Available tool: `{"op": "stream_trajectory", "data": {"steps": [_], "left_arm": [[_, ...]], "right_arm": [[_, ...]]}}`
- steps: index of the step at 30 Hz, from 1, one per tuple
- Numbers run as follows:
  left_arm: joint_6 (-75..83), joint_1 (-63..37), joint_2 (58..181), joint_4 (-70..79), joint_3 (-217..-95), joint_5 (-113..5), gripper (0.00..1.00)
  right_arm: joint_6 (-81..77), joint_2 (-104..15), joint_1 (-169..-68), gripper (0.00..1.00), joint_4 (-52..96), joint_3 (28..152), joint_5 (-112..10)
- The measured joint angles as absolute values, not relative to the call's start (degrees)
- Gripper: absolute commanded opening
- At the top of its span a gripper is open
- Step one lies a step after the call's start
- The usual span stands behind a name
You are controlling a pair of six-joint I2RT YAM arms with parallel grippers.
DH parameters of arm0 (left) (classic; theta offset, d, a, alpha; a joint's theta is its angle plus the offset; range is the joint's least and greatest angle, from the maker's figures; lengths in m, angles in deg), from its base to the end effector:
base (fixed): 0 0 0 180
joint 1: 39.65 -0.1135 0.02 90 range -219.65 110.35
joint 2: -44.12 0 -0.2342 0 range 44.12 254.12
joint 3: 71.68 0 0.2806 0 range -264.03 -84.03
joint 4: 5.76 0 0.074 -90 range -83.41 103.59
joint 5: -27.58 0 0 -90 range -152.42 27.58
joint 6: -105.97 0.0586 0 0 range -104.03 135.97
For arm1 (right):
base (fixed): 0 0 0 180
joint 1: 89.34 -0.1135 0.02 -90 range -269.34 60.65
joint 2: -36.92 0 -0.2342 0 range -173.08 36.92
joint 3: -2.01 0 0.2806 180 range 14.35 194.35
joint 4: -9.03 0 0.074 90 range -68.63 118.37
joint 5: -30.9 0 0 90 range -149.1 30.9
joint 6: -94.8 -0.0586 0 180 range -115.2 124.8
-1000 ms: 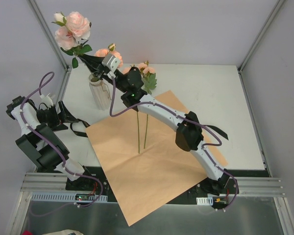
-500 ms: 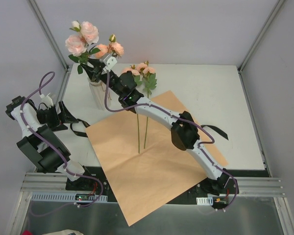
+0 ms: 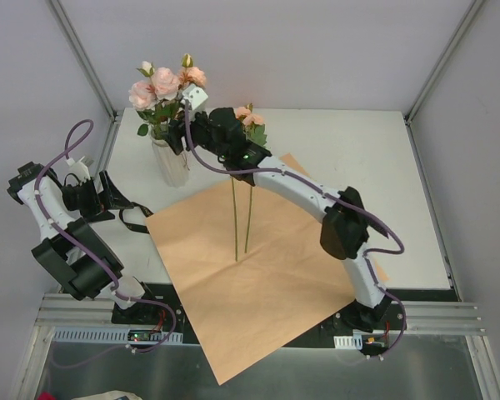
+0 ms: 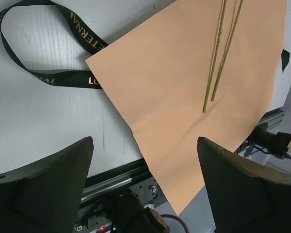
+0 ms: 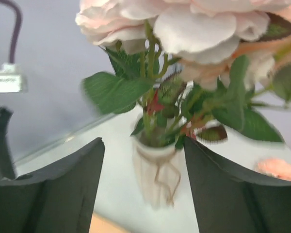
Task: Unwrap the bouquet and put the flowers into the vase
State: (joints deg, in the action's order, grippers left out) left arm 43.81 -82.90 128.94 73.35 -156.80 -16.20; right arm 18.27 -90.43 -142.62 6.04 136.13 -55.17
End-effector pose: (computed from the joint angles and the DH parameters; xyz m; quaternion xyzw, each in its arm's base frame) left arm 0.2487 0.1759 0.2358 -0.0848 0.9122 -0.2657 0.3001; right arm 0.3383 0.4603 0.3552 -0.3762 0.5234 0.2810 0.7111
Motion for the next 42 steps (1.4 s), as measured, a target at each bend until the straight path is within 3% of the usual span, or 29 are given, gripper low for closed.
{"op": "stream_trajectory", "data": {"steps": [5,8,17,22,30,40,42], "left_arm": [[43.81,-82.90,128.94,73.37,-156.80,-15.24,0.88],[43.81,-82.90,128.89,73.37,-156.78,-14.67,0.88],[43.92,-82.90,127.86,73.37,-156.49,-14.46,0.91],[43.92,-82.90,127.82,73.39,-156.49,-14.43,0.91],[43.94,-82.90,127.84,73.52,-156.49,-14.43,0.91],[44.16,-82.90,127.84,73.52,-156.49,-14.43,0.92],[44.18,-82.90,127.84,73.52,-156.49,-14.43,0.92]], "right_arm": [[18.43,-74.60,-142.97,0.84,15.11,122.34,-55.09],[19.00,-68.72,-143.08,0.98,20.29,119.93,-55.41],[16.20,-58.38,-141.55,0.96,28.95,103.85,-63.30],[11.08,-65.75,-134.93,0.99,38.48,104.61,-63.83],[6.12,-86.38,-128.46,0.77,52.36,121.57,-68.73],[1.84,-96.98,-126.67,0.55,55.04,133.29,-69.62],[1.20,-98.32,-126.43,0.54,55.04,134.27,-69.62]]}}
